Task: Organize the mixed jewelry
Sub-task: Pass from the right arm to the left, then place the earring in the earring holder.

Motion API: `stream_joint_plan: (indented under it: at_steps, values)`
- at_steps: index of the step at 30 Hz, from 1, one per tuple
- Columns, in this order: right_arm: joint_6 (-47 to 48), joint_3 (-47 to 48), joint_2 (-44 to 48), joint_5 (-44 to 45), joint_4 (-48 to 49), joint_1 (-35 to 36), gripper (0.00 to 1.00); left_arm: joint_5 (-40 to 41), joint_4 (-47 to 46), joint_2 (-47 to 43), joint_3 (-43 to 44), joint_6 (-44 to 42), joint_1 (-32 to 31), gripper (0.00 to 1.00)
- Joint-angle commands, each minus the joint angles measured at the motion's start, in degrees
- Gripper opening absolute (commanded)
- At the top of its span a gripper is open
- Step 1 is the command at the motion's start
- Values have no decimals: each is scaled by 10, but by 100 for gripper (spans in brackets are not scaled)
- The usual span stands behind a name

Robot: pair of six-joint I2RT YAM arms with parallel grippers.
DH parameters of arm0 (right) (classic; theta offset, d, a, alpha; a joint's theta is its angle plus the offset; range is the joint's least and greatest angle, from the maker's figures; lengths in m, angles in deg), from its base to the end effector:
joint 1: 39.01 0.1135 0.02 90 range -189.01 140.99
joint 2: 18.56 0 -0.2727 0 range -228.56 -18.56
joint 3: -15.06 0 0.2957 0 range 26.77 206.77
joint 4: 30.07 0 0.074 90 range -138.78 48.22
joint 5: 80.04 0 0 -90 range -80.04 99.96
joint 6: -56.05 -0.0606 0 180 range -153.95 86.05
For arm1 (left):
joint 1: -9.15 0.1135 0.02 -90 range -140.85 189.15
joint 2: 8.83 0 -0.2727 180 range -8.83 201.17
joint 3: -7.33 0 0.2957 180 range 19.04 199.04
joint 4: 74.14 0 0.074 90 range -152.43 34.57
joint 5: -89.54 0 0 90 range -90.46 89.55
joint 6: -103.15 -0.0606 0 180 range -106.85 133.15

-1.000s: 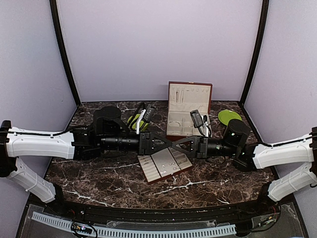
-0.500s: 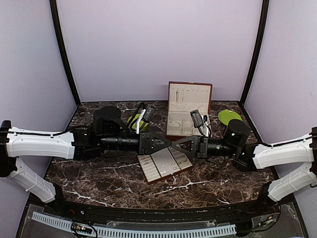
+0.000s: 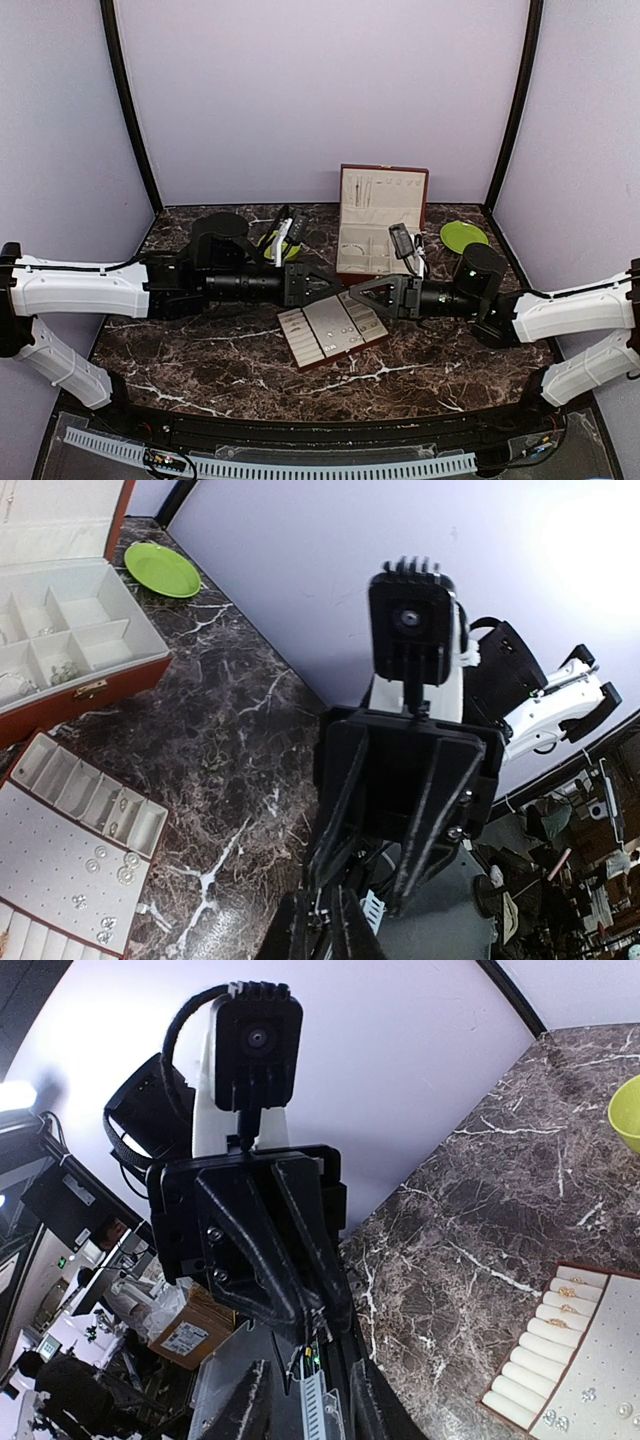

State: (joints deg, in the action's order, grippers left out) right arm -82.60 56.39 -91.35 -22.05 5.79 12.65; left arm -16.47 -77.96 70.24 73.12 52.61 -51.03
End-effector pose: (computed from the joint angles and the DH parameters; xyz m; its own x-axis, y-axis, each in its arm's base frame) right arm 0.1712 0.2682 0.2293 -0.7139 0.1234 -0.6892 -0.6917 0.0285 0.7216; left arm 0.1777 -0.3437 0.2916 -0.6791 -0.0437 -0.7328 0.6964 0.2774 -0.6619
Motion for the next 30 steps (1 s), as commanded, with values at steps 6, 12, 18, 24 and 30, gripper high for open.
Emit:
stream_joint_plan:
  at_steps: [6, 12, 18, 24, 30]
  values:
    - [1, -30, 55, 28, -7, -20, 37, 43, 70, 4, 15, 32, 11, 6]
    - [28, -13, 73, 90, -167, -42, 38, 30, 134, 29, 34, 27, 26, 6]
    - [49, 25, 62, 186, -381, -67, 37, 13, 242, 96, 89, 12, 37, 5]
    - [56, 35, 69, 248, -471, -68, 37, 20, 336, 174, 154, -9, 38, 5]
    - [59, 22, 95, 273, -495, -79, 44, 21, 387, 237, 194, -18, 46, 5]
